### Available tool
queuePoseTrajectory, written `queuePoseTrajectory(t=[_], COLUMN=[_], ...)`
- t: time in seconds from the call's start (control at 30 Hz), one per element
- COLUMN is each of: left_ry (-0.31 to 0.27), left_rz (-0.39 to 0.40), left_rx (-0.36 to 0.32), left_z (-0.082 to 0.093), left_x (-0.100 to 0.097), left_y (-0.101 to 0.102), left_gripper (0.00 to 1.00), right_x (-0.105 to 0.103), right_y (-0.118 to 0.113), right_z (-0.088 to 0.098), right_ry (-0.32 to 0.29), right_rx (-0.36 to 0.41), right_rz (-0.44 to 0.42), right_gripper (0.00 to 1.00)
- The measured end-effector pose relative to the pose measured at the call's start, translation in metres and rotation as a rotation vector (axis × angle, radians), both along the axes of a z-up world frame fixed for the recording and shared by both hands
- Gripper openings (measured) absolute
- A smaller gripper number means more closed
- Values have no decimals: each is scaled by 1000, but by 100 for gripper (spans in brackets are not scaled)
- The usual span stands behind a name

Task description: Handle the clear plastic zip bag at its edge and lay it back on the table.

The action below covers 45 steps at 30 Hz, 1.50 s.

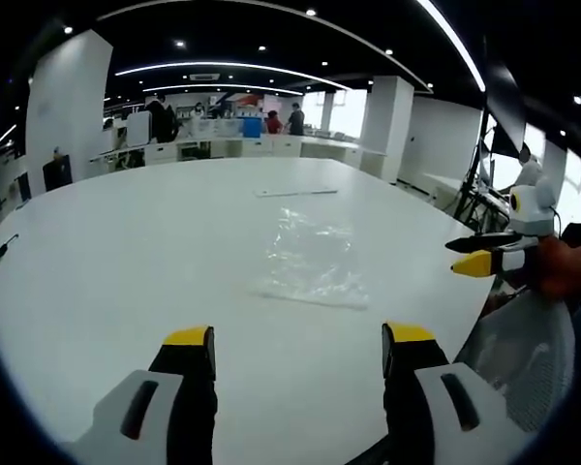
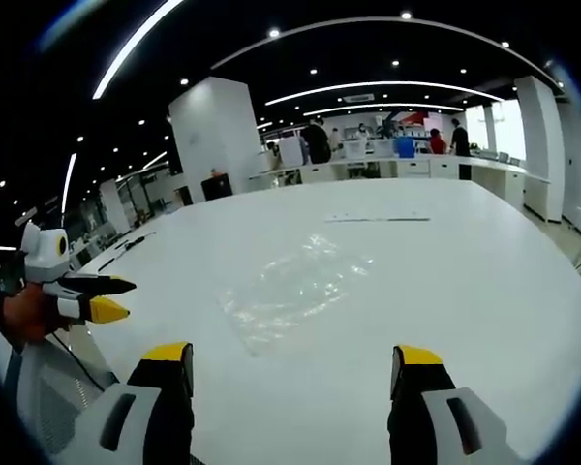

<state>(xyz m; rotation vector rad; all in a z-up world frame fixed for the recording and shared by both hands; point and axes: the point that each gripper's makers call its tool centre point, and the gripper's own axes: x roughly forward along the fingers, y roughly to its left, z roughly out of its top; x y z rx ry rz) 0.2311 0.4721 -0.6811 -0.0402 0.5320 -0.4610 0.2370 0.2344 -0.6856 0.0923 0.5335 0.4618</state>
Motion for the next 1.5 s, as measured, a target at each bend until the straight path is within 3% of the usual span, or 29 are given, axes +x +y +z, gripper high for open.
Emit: queuePoseTrajectory(t=[0.63,0.97,1.5], left_ry=[2,8,15], left_rz=[6,-7,20], left_rx=[7,29,5], left_z=[-3,-5,-5], left_x=[1,1,2], left_y=[4,1,6], left_gripper=[68,68,67], right_x=[-6,-5,-5], right_y=[15,11,16], right_z=[0,-3,-5], right_ry=[13,26,39], right_rx=[-14,-17,-40], right_rz=[61,52,76], right_gripper=[81,81,81])
